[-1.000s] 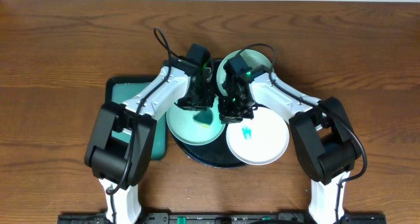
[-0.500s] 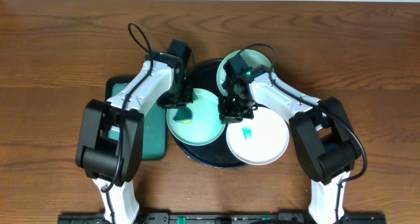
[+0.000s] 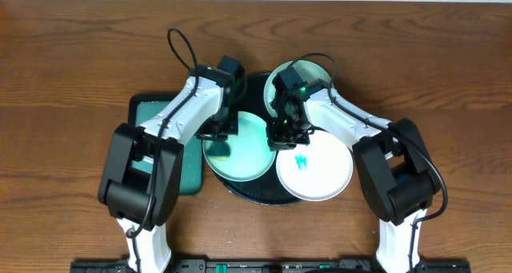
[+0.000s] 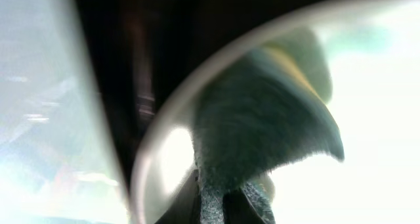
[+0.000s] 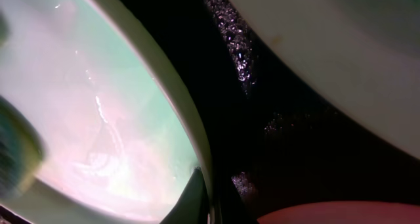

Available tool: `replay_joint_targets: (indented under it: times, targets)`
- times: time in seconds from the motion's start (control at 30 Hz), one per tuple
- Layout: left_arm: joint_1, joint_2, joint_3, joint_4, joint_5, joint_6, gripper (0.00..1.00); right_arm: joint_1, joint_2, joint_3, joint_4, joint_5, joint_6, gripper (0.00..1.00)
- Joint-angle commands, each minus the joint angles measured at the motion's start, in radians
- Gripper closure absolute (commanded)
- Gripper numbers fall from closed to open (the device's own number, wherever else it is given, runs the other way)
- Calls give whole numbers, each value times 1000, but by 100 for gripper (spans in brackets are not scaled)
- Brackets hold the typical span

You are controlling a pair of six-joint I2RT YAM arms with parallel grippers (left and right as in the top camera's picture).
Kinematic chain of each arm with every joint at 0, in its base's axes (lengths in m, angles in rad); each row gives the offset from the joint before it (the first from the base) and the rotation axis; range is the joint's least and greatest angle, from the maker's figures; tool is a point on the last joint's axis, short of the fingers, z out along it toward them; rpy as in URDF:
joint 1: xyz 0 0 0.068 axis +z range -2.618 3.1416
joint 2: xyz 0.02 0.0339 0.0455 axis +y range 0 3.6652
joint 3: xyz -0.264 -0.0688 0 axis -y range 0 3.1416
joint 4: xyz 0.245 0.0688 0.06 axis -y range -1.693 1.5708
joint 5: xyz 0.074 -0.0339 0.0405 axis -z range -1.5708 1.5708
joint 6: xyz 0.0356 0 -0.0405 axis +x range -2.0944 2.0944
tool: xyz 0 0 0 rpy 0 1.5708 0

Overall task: Clean dirty plates on tray and stack at the side
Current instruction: 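Return the sponge with the left gripper to the soapy tray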

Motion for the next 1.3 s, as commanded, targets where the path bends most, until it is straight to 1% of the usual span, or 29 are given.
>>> replay_joint_targets:
  times: [0.0, 0.1, 0.2, 0.4, 0.5, 0.63, 0.77, 0.9, 0.97, 1.03, 1.13, 1.2, 1.27]
  targets:
    - [-68, 10, -10, -9, 290, 85, 93, 12, 55, -38, -18, 78, -7, 99]
    - [-109, 10, -10, -8, 384, 84, 93, 12, 55, -38, -19, 78, -7, 99]
    - [-130, 10, -10, 13, 446, 69, 93, 12, 55, -38, -19, 78, -7, 99]
    - [-117, 10, -10, 66, 439, 38, 93, 12, 55, -38, -20, 77, -3, 99]
    - [-77, 6, -10, 62, 352, 5, 93, 12, 55, -38, -19, 78, -3, 99]
    - [-16, -37, -9, 46, 290, 5, 93, 12, 55, -38, -19, 78, -4, 99]
    - [31, -129, -9, 35, 226, 3, 93, 12, 55, -38, -12, 78, -3, 99]
    - [60, -243, -9, 4, 214, 2, 93, 12, 55, -38, -11, 77, -4, 99]
    - [67, -300, -9, -10, 179, 1, 93, 12, 55, -38, -12, 78, -4, 99]
    - [76, -357, -10, -33, 84, -8, 93, 13, 55, -38, -13, 77, -4, 99]
    - [108, -417, -10, -83, -124, -52, 93, 13, 55, -38, -15, 77, -4, 99]
    - [152, -428, -10, -109, -180, -51, 93, 12, 55, -38, -14, 77, -4, 99]
    - [205, -419, -12, -119, -175, -50, 93, 12, 55, -38, -11, 77, -4, 99]
